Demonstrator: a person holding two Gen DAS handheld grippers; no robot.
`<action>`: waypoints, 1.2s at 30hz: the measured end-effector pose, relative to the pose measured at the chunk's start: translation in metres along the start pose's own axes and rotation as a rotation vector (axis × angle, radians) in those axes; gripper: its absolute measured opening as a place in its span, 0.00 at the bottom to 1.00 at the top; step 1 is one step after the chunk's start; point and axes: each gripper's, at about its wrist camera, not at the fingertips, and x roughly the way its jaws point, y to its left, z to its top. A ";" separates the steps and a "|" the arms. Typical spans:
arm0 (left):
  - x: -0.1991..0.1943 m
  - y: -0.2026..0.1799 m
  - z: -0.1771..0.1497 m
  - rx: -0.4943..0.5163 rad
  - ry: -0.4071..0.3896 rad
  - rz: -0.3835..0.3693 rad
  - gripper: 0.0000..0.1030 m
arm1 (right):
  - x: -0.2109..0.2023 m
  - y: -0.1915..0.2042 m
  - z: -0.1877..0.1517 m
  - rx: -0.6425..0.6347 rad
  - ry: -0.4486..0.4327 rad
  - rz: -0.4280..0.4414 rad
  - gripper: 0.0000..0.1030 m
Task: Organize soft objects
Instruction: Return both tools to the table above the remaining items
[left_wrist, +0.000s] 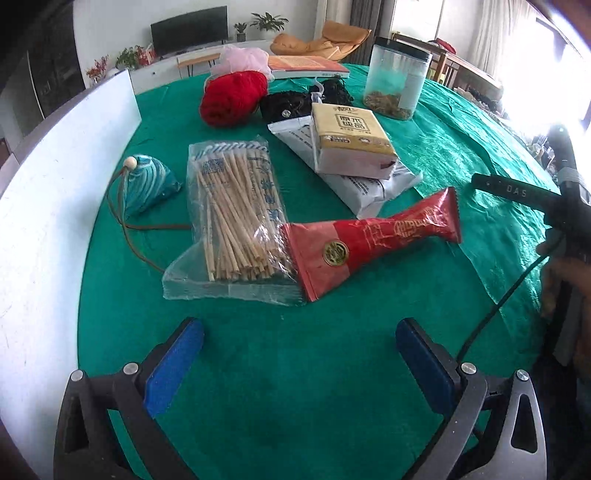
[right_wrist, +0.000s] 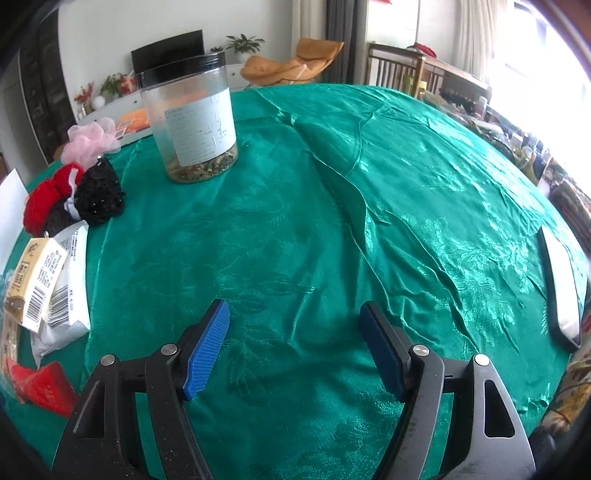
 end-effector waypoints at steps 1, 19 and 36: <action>0.003 0.000 0.000 0.011 -0.002 0.012 1.00 | 0.000 0.000 0.000 0.000 0.001 -0.002 0.76; 0.023 0.011 0.027 -0.016 -0.064 0.045 1.00 | 0.003 0.000 0.000 0.005 0.003 -0.004 0.79; 0.023 0.010 0.027 -0.019 -0.070 0.048 1.00 | 0.004 0.001 0.001 0.004 0.004 -0.005 0.80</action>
